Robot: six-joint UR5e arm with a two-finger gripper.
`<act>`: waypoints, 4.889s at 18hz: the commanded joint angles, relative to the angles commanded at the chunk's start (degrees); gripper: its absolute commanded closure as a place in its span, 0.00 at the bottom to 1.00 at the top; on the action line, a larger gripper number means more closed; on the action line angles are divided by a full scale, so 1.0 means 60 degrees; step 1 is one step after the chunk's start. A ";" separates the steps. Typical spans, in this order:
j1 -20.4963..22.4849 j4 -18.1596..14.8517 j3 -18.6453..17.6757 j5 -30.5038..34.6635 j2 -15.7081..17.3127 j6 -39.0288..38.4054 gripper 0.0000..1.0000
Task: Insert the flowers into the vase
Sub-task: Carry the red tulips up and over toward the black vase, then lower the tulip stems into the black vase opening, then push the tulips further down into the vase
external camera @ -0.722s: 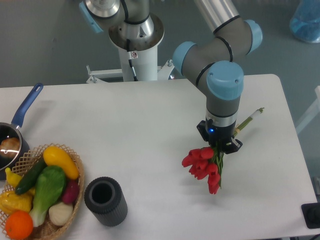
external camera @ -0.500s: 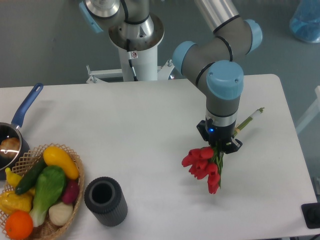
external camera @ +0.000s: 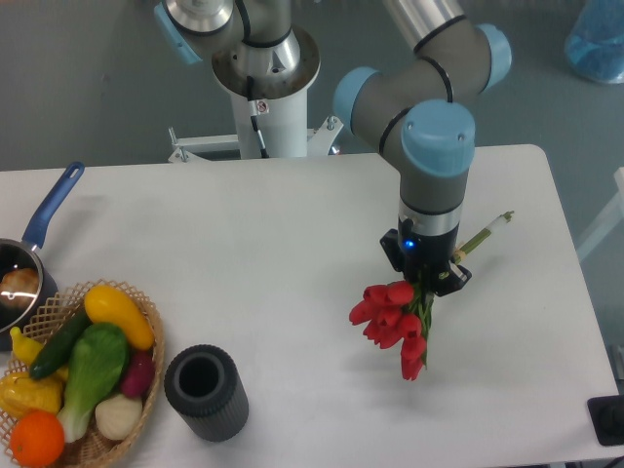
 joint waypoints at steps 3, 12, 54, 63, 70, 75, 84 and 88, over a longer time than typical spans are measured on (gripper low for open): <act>0.0088 0.0015 -0.0058 -0.1450 0.0411 -0.0670 1.00; 0.0000 0.0849 -0.0059 -0.7469 0.0720 -0.3060 1.00; -0.0586 0.1113 0.1831 -1.2324 -0.1668 -0.3120 0.94; -0.0732 0.1113 0.1978 -1.2280 -0.2005 -0.3106 0.95; -0.0878 0.1113 0.1890 -1.2047 -0.2063 -0.3106 0.95; -0.0951 0.1128 0.1860 -1.1607 -0.2283 -0.3106 0.95; -0.1010 0.1201 0.1627 -1.1094 -0.2503 -0.3091 0.93; -0.1083 0.1478 0.1203 -1.0830 -0.2503 -0.3091 0.92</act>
